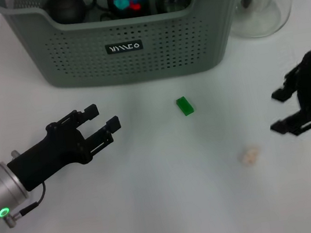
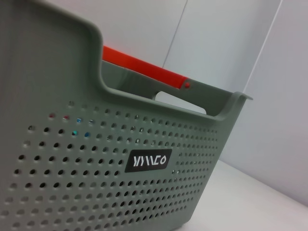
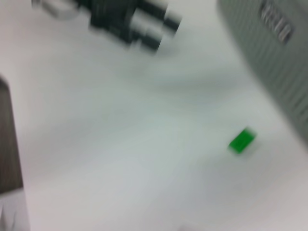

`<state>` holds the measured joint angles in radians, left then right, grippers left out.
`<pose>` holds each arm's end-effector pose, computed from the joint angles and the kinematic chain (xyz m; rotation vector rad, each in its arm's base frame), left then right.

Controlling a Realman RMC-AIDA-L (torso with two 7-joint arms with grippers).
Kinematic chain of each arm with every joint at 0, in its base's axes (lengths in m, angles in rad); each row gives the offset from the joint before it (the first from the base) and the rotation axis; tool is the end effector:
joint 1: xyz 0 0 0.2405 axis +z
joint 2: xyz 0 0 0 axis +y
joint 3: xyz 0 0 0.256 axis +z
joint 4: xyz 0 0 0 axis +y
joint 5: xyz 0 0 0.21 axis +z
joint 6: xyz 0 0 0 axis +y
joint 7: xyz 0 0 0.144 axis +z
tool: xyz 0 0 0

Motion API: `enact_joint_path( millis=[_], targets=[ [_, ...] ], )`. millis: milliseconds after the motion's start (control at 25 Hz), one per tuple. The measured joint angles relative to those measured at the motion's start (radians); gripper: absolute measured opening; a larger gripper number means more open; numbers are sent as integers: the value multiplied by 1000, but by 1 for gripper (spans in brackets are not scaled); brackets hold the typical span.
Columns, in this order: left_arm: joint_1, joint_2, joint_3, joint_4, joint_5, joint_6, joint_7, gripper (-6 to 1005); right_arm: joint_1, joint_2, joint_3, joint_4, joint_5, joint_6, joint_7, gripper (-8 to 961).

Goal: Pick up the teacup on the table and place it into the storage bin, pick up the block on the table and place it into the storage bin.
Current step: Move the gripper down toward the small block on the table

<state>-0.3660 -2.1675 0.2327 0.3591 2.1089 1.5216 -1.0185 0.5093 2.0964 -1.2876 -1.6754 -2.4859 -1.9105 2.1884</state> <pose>-0.3199 0.2531 -0.0498 -2.3470 -0.8562 -0.9185 0.1557 0.3030 0.0398 -2.9112 0.4183 -0.5134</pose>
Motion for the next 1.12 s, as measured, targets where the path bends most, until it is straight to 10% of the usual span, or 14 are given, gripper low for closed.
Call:
enact_joint_path(
  millis=[480, 1120],
  targets=[
    [9, -1, -3, 0, -3, -1, 0, 661, 167, 2, -145, 398, -121, 158, 199, 609],
    [1, 0, 1, 0, -4, -12, 0, 661, 185, 6, -331, 424, -112, 214, 480, 595]
  ],
)
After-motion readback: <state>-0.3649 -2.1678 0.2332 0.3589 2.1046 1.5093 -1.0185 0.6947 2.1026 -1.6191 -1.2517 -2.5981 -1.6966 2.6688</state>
